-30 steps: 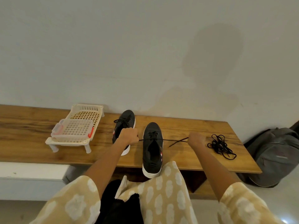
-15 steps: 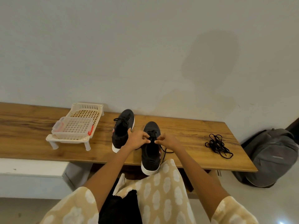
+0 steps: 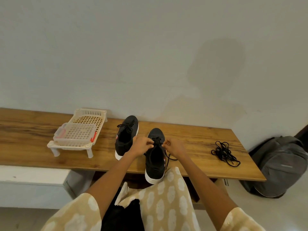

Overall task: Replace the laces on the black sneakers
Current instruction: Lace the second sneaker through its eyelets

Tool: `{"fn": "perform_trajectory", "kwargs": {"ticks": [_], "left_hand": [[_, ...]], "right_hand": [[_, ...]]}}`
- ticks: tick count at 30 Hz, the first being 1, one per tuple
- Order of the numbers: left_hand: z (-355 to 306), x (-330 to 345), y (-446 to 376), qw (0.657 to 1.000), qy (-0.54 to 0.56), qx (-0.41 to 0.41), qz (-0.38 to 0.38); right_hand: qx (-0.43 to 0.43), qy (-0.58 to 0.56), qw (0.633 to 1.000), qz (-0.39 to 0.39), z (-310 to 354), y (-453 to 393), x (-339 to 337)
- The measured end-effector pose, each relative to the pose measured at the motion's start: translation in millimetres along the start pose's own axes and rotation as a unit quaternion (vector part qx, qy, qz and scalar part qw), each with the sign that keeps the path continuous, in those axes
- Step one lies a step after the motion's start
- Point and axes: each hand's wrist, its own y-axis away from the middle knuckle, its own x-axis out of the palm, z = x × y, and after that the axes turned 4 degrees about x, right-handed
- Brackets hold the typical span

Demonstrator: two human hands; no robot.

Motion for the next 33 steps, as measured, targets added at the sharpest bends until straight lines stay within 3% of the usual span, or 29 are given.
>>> {"fn": "perform_trajectory", "kwargs": {"ticks": [5, 8, 11, 14, 21, 24, 30, 33], "left_hand": [[-3, 4, -2, 0.999, 0.012, -0.002, -0.034], [5, 4, 2, 0.995, 0.032, -0.051, -0.074], [14, 8, 4, 0.996, -0.021, -0.055, -0.072], [11, 7, 5, 0.993, -0.071, -0.055, -0.071], [-9, 9, 0, 0.998, -0.012, -0.035, -0.059], [-11, 12, 1, 0.998, -0.02, -0.028, -0.046], [-15, 10, -7, 0.999, -0.035, -0.021, -0.021], [-8, 6, -12, 0.998, -0.061, -0.011, -0.001]], "right_hand": [[0.021, -0.036, 0.999, -0.023, -1, -3, 6], [0.044, -0.03, 0.998, -0.034, -7, -4, 10], [0.058, -0.033, 0.997, -0.035, -12, -1, 15], [0.093, -0.122, 0.987, -0.039, -10, 0, 22], [0.163, -0.292, 0.942, -0.022, -7, -2, 37], [0.164, -0.36, 0.918, -0.007, 9, 1, 35], [0.132, -0.459, 0.877, -0.057, 29, -3, 36], [0.083, -0.416, 0.904, -0.054, 29, -4, 33]]}}
